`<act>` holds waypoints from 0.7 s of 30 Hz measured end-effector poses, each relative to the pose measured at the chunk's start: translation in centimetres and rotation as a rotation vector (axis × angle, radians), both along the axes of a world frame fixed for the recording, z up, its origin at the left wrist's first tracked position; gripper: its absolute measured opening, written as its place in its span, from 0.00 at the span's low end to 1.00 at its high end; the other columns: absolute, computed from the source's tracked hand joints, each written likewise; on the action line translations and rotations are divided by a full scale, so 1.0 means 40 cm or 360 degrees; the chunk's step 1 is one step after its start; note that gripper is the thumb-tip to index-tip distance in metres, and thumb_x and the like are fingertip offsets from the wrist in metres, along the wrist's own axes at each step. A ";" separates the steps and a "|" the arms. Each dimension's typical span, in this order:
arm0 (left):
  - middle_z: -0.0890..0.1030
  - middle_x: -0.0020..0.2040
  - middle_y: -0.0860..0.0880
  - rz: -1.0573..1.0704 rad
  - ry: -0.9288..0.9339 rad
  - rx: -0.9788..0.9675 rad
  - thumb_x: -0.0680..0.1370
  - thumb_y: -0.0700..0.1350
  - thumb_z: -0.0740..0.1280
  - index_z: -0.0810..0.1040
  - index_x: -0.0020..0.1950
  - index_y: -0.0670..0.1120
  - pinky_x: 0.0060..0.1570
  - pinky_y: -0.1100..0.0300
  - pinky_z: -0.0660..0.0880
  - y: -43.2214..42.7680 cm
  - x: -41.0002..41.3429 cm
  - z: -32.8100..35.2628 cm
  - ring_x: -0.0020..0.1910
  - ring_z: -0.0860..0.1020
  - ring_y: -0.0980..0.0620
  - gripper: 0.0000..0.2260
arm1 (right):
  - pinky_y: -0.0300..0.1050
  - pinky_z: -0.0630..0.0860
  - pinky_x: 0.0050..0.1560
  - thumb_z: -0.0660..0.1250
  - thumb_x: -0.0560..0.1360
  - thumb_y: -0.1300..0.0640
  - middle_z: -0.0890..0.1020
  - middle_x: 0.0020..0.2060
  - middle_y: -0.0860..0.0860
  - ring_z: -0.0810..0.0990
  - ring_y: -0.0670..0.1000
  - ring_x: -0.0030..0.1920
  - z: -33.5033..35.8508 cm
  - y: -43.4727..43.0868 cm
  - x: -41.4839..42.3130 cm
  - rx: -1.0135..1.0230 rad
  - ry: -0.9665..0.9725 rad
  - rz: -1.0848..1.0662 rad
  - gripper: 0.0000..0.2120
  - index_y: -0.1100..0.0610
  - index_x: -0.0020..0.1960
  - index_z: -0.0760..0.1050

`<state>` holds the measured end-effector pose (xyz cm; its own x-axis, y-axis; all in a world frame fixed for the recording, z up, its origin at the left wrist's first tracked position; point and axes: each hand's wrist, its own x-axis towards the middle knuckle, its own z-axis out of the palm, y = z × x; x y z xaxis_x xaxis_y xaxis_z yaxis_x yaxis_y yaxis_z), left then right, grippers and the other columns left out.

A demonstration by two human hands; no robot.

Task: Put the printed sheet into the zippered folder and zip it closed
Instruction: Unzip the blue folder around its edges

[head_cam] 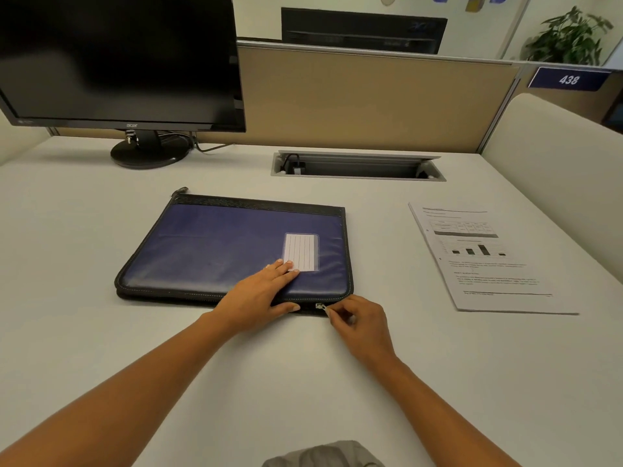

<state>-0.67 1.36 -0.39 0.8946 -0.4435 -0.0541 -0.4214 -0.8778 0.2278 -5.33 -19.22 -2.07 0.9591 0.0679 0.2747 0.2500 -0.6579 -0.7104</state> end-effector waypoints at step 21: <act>0.53 0.76 0.40 0.0154 -0.0047 0.0580 0.80 0.60 0.46 0.47 0.75 0.42 0.71 0.48 0.56 -0.080 0.021 -0.009 0.74 0.54 0.37 0.30 | 0.24 0.63 0.33 0.67 0.73 0.61 0.82 0.40 0.58 0.74 0.48 0.35 0.000 -0.123 0.115 -0.0005 0.0009 -0.0559 0.06 0.63 0.46 0.80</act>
